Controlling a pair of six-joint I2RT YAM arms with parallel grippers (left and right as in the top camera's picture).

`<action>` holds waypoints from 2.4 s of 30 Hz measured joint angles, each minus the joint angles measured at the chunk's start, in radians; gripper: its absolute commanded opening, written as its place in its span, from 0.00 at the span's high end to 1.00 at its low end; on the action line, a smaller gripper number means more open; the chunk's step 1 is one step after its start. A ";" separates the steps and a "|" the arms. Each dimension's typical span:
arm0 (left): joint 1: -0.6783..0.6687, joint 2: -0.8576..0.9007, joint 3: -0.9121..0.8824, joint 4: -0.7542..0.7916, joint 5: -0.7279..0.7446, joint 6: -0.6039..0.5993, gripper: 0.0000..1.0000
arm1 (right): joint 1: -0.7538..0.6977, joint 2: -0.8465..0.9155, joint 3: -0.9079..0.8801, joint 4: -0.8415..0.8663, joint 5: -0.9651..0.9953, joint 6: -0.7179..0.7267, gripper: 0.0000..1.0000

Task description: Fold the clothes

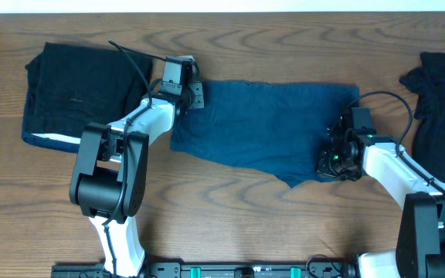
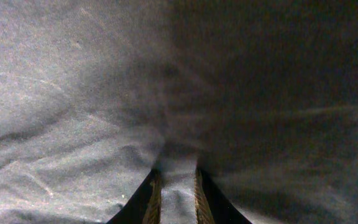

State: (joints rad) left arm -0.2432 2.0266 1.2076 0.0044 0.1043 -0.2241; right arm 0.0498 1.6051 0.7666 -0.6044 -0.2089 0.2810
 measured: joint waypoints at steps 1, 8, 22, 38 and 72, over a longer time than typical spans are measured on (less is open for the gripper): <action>0.000 -0.001 0.000 0.001 0.001 0.000 0.61 | 0.000 0.000 0.000 0.000 0.000 0.000 0.81; 0.000 -0.043 0.000 -0.007 0.002 -0.008 0.81 | 0.000 0.000 0.000 0.000 0.000 0.000 0.81; -0.002 -0.071 0.000 -0.063 0.008 -0.007 0.94 | -0.001 0.004 0.039 -0.111 0.032 0.000 0.76; -0.002 -0.071 0.000 -0.083 0.008 -0.007 0.94 | -0.131 -0.126 0.424 -0.162 0.086 -0.043 0.55; -0.002 -0.071 0.000 -0.074 0.008 -0.007 0.94 | -0.351 0.392 0.424 0.490 -0.287 -0.335 0.67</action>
State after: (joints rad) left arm -0.2447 1.9556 1.2076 -0.0696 0.1127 -0.2314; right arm -0.3012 1.9972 1.1908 -0.1143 -0.4957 -0.0544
